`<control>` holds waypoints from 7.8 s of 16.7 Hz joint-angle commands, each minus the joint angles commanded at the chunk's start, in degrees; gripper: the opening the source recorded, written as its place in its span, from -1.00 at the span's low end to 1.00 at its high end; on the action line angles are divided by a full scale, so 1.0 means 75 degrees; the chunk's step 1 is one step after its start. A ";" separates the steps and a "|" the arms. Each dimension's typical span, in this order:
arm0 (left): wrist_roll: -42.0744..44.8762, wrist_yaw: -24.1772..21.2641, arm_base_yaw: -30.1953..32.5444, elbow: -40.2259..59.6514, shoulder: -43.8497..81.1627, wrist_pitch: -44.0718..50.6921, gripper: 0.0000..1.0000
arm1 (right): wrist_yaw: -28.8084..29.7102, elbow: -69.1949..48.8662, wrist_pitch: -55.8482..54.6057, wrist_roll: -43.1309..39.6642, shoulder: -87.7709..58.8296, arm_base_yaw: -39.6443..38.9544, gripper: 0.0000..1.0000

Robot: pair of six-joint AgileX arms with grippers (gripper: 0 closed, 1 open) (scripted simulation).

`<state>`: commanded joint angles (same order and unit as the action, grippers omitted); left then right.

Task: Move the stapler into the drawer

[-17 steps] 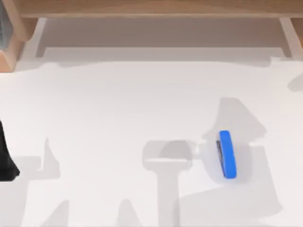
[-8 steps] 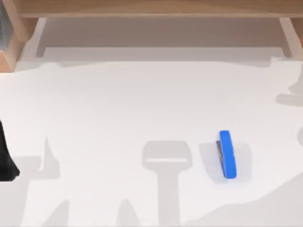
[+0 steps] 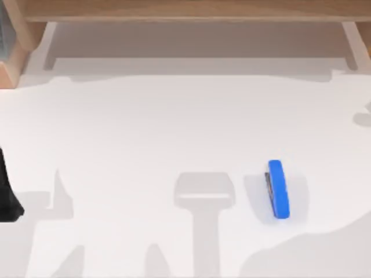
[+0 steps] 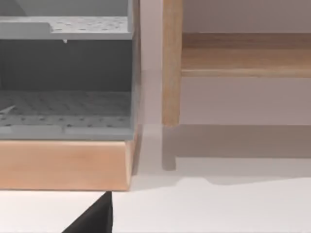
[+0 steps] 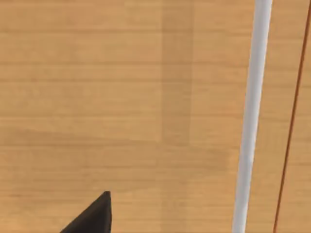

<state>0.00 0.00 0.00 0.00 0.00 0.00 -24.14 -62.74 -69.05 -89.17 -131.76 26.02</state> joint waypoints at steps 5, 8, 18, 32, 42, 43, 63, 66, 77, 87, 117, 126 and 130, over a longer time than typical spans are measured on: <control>0.0000 0.0000 0.0000 0.0000 0.0000 0.0000 1.00 | 0.0112 -0.0558 0.0275 -0.0013 -0.0245 -0.0080 1.00; 0.0000 0.0000 0.0000 0.0000 0.0000 0.0000 1.00 | 0.0172 -0.0897 0.0457 -0.0016 -0.0406 -0.0140 1.00; 0.0000 0.0000 0.0000 0.0000 0.0000 0.0000 1.00 | 0.0174 -0.0910 0.0464 -0.0016 -0.0412 -0.0142 0.10; 0.0000 0.0000 0.0000 0.0000 0.0000 0.0000 1.00 | 0.0174 -0.0910 0.0464 -0.0016 -0.0412 -0.0142 -1.00; 0.0000 0.0000 0.0000 0.0000 0.0000 0.0000 1.00 | -0.0251 0.0924 -0.0493 0.0016 0.0371 0.0296 -1.00; 0.0000 0.0000 0.0000 0.0000 0.0000 0.0000 1.00 | -0.0301 0.1102 -0.0615 0.0015 0.0460 0.0350 -1.00; 0.0000 0.0000 0.0000 0.0000 0.0000 0.0000 1.00 | -0.1005 0.3045 -0.1804 0.0026 0.1237 0.1020 -1.00; 0.0000 0.0000 0.0000 0.0000 0.0000 0.0000 1.00 | -0.1289 0.3508 -0.2099 0.0014 0.1377 0.1270 -1.00; 0.0000 0.0000 0.0000 0.0000 0.0000 0.0000 1.00 | -0.1936 0.4672 -0.2867 0.0035 0.1820 0.1944 -0.70; 0.0000 0.0000 0.0000 0.0000 0.0000 0.0000 1.00 | -0.1936 0.4672 -0.2867 0.0035 0.1820 0.1944 0.81; 0.0000 0.0000 0.0000 0.0000 0.0000 0.0000 1.00 | -0.1209 0.3278 -0.0071 0.2753 0.4236 0.2516 1.00; 0.0000 0.0000 0.0000 0.0000 0.0000 0.0000 1.00 | 0.0590 0.0796 0.7062 0.8315 0.4768 -0.1281 1.00; 0.0000 0.0000 0.0000 0.0000 0.0000 0.0000 1.00 | 0.1555 -0.0081 1.0375 1.0955 0.4546 -0.3521 1.00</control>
<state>0.00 0.00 0.00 0.00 0.00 0.00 -12.48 -63.34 8.76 -7.01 -97.66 -0.38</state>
